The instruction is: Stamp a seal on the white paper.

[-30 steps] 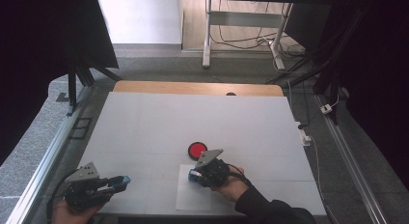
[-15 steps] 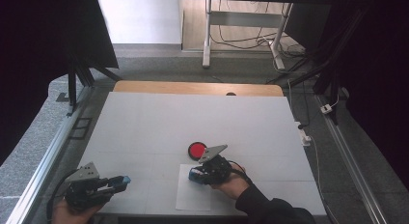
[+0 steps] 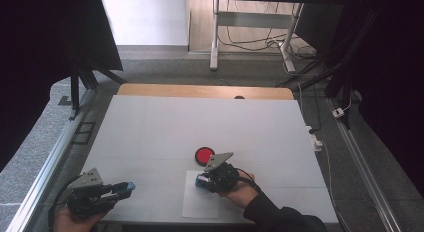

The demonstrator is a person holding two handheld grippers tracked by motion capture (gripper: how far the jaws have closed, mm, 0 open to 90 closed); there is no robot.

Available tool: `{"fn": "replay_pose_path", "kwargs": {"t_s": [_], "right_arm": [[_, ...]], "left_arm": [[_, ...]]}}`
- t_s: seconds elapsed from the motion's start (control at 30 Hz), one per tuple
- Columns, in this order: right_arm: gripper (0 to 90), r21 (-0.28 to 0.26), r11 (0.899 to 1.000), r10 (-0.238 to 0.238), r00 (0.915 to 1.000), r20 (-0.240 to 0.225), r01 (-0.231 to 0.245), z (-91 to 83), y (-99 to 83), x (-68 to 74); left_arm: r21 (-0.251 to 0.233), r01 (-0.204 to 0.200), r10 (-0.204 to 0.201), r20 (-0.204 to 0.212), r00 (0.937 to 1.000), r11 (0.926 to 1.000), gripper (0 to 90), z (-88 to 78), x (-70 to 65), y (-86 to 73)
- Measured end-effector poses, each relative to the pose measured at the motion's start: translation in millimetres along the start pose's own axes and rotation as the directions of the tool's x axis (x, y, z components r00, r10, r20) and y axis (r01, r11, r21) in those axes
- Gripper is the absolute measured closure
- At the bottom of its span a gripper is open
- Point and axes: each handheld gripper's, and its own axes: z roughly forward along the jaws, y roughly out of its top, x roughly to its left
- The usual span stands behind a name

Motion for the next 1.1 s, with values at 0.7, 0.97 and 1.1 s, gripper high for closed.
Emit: {"fn": "replay_pose_path", "kwargs": {"t_s": [0.7,0.97,1.1], "right_arm": [[70.6,-0.076,0.997,0.012,0.9996,-0.026,-0.014,-19.8,8.1,1.4],[70.6,-0.137,0.990,0.011,0.9992,-0.039,-0.016,-34.6,13.6,3.7],[70.6,-0.176,0.984,0.020,0.9981,-0.057,-0.030,-42.1,16.7,5.2]], "left_arm": [[-0.004,0.004,-0.004,0.002,1.0000,1.0000,68.6,-0.4,0.6,-0.1],[-0.006,0.009,-0.009,0.003,1.0000,0.9999,68.6,-0.5,1.0,-0.1],[-0.009,0.014,-0.014,0.009,0.9999,0.9999,68.6,-0.8,1.8,-0.2]]}}
